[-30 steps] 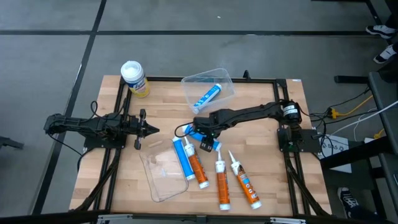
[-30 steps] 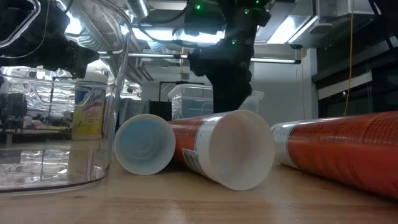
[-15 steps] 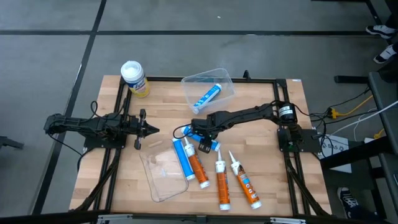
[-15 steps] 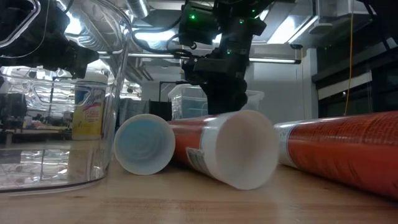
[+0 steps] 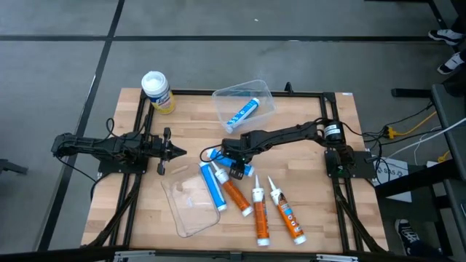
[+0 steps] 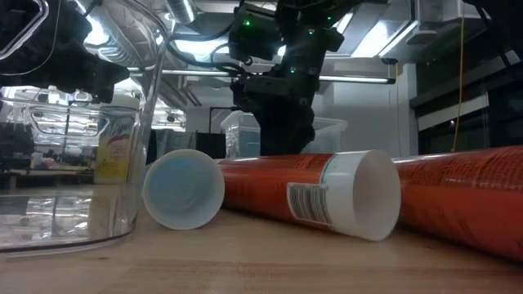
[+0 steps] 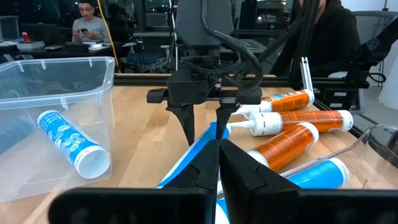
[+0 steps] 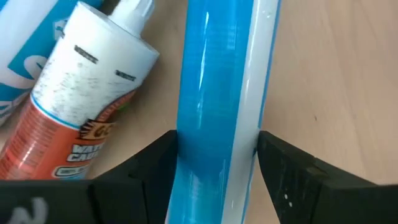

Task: Pick & place silicon tubes, Sealant and Lysol wipes
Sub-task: Put the top blue sealant into the white bin

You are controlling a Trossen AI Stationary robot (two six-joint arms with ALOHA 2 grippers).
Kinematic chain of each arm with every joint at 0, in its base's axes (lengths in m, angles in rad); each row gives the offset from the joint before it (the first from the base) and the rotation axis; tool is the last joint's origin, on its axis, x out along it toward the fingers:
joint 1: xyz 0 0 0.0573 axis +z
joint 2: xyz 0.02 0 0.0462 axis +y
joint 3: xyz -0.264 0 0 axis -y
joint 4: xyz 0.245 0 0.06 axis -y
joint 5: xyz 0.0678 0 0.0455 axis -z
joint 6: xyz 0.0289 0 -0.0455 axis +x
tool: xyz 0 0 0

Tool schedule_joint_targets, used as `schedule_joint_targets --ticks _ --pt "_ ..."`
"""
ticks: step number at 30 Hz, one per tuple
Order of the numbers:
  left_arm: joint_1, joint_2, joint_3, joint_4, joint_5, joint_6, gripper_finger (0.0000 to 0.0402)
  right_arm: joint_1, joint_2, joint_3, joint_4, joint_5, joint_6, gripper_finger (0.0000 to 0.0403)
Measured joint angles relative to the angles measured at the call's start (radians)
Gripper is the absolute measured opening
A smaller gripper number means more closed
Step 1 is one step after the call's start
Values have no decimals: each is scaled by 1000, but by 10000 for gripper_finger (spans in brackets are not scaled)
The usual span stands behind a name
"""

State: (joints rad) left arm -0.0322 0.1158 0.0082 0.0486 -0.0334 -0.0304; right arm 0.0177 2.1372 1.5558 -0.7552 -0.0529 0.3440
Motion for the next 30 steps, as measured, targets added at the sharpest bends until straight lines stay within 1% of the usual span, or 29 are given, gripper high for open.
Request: schedule_joint_targets --ticks 9,16,18,21,25,27,30 --pt "0 0 0 0 0 0 8 1 3 -3 -36 -5 -13 234" --pt "0 0 0 0 0 0 13 0 2 -32 -13 -23 -33 238" --pt "0 0 0 0 0 0 12 0 4 -36 -15 -25 -41 248" --pt "0 0 0 -1 0 0 9 3 11 -43 -33 -23 -59 274" --pt "0 0 0 0 0 0 9 10 13 -43 -36 29 -64 308" --pt "0 0 0 0 0 0 11 11 13 -43 -35 35 -68 316" --pt "0 0 0 0 0 0 12 10 13 -43 -34 33 -69 318"
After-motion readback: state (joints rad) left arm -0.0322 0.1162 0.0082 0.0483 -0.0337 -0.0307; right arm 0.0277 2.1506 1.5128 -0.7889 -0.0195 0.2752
